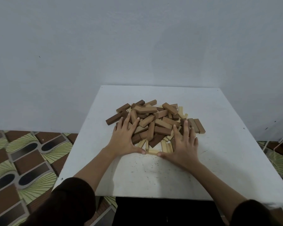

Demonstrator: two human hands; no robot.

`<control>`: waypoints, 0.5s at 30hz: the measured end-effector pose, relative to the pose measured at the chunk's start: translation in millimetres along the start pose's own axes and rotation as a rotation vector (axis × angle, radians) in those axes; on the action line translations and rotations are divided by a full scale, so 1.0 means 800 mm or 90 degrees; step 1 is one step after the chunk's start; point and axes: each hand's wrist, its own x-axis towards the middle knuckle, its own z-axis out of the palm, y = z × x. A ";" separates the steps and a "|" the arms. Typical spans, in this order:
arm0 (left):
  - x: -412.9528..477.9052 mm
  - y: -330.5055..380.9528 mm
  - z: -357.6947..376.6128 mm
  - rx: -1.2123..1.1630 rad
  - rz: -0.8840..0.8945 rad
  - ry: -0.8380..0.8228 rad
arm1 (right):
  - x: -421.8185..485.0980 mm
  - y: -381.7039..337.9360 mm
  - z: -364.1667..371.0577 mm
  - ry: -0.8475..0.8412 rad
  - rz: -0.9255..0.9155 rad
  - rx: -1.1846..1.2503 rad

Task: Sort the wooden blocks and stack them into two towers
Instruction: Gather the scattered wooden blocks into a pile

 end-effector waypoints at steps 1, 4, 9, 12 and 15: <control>0.002 0.001 0.000 -0.002 0.004 -0.003 | 0.001 0.001 0.000 0.003 0.001 0.000; 0.010 0.003 -0.002 -0.014 0.006 -0.022 | 0.008 0.004 0.000 0.014 0.001 0.008; 0.024 0.009 -0.004 -0.006 0.021 -0.044 | 0.021 0.014 0.001 0.026 -0.003 0.007; 0.034 0.013 -0.003 0.013 0.026 -0.052 | 0.029 0.019 0.000 0.034 -0.008 0.007; 0.045 0.016 0.000 0.026 0.028 -0.058 | 0.035 0.026 -0.001 0.031 -0.012 -0.001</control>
